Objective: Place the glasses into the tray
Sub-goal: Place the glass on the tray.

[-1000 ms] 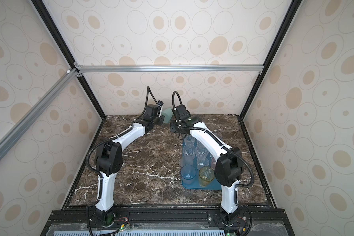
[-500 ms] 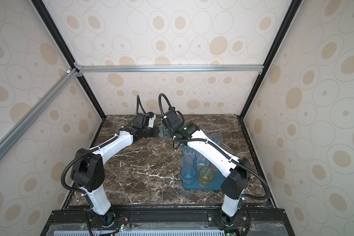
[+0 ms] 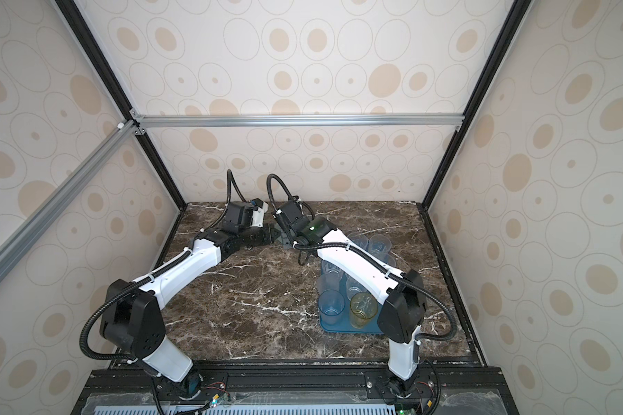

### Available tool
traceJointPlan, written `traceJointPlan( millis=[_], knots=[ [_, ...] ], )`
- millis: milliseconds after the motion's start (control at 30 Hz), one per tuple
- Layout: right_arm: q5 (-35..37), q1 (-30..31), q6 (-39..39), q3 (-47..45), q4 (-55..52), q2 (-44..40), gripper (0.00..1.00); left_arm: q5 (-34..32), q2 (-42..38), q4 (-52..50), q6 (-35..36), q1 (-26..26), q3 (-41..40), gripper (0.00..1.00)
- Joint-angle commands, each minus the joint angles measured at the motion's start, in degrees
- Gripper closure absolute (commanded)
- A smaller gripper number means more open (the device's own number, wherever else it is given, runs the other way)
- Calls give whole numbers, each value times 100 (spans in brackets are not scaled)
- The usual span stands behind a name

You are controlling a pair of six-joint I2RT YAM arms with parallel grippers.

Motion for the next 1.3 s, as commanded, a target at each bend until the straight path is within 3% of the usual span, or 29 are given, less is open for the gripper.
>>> traceJointPlan(
  millis=[0,167,300,433,600,833,933,1267],
  knots=[
    [688,180,-197,346,-265,259,52,224,-259,100,-236,-47,-30,100],
    [1789,448,-365,891,-604,792,60,507,-323,320,-453,-56,-151,100],
    [2234,502,-249,1266,-912,1044,74,565,-395,374,-516,-67,-246,99],
    [2306,507,-308,1315,-916,1035,84,598,-509,384,-550,-65,-273,82],
    [2323,501,-370,1413,-938,1094,89,651,-571,483,-530,-58,-225,64],
    [2030,433,-386,1735,-1089,1205,92,713,-934,92,-269,103,-113,57],
    [1799,364,-405,1841,-1170,1167,94,383,-1217,-149,-19,299,-158,52],
    [1025,191,-290,2476,-1845,1228,97,264,-1924,318,42,834,-624,42]
  ],
)
